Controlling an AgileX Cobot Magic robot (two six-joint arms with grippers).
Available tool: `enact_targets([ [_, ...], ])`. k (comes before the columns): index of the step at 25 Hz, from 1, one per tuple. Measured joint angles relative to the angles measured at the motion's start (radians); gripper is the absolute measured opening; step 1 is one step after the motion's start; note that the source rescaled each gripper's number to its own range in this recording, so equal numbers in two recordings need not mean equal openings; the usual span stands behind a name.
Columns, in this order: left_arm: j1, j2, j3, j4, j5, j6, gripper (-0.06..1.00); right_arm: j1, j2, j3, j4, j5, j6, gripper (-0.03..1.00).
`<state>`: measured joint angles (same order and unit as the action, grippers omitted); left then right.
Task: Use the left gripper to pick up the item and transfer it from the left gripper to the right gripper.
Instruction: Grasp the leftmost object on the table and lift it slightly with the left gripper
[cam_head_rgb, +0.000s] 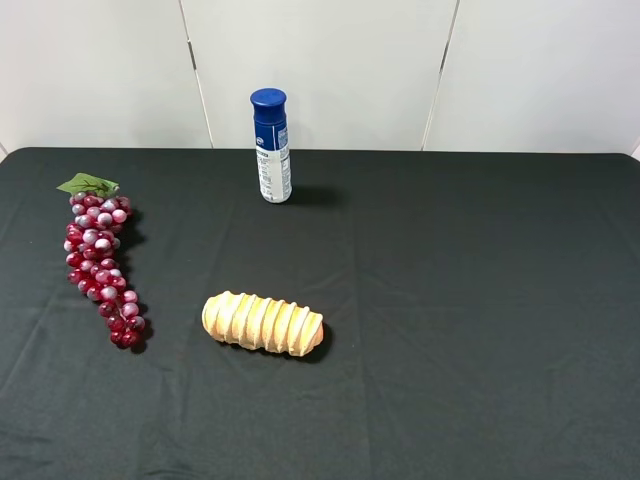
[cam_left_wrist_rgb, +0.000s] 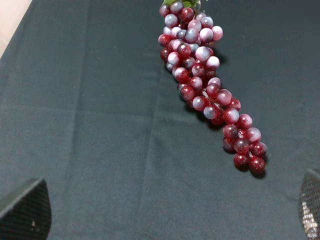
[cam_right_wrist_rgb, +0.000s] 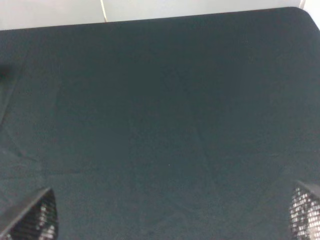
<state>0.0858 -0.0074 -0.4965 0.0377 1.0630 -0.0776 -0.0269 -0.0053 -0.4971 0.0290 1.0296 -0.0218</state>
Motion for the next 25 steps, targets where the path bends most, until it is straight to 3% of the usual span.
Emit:
enact_targets([
  [25,0.0,0.0,0.0,-0.002,0.0,0.0,0.99,0.0,0.0,0.0,0.0,0.0,0.0,1.0],
])
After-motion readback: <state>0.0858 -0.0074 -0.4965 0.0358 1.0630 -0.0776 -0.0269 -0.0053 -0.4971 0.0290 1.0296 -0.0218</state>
